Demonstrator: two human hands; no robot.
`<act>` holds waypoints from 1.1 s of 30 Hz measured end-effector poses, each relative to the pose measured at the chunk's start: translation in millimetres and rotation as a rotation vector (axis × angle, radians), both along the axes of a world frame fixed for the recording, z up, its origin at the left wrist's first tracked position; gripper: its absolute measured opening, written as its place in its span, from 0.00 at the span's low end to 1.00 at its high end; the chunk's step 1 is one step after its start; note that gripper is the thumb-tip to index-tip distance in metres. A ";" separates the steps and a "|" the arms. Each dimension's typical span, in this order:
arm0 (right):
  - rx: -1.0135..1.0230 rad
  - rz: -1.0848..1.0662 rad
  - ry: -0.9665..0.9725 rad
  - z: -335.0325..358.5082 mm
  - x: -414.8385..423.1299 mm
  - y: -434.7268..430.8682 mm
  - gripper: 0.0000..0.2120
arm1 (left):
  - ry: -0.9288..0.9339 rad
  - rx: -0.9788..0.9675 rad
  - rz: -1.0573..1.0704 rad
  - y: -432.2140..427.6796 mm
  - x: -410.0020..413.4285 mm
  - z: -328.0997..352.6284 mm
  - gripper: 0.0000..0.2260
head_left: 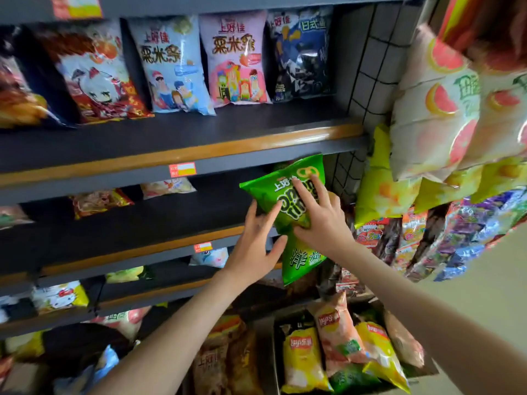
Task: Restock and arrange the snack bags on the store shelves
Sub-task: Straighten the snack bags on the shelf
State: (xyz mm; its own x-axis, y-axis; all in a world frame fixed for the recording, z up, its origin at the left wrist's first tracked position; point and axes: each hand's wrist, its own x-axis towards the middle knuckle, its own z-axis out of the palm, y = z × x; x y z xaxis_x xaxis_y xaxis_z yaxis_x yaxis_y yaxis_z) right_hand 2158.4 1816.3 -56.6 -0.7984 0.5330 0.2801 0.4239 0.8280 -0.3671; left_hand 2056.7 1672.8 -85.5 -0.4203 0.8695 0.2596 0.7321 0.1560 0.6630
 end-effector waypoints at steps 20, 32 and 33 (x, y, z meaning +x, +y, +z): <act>-0.257 0.278 0.546 -101.8 -62.7 77.8 0.46 | -0.078 0.440 0.093 90.8 -74.5 -89.2 0.26; -0.184 0.602 0.352 -113.2 -103.0 120.5 0.41 | -0.416 0.484 0.244 138.1 -138.2 -108.0 0.35; -0.103 0.611 0.311 -114.3 -108.2 119.0 0.43 | -0.424 0.496 0.241 139.5 -143.0 -109.8 0.36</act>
State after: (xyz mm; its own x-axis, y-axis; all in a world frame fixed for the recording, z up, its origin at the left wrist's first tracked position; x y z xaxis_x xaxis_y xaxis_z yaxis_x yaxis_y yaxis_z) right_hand 2050.1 1935.3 -170.9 -0.8545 0.0496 0.5170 -0.2452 0.8390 -0.4857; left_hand 1913.7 1812.4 -195.3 -0.7393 0.5608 0.3728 0.3774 -0.1135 0.9191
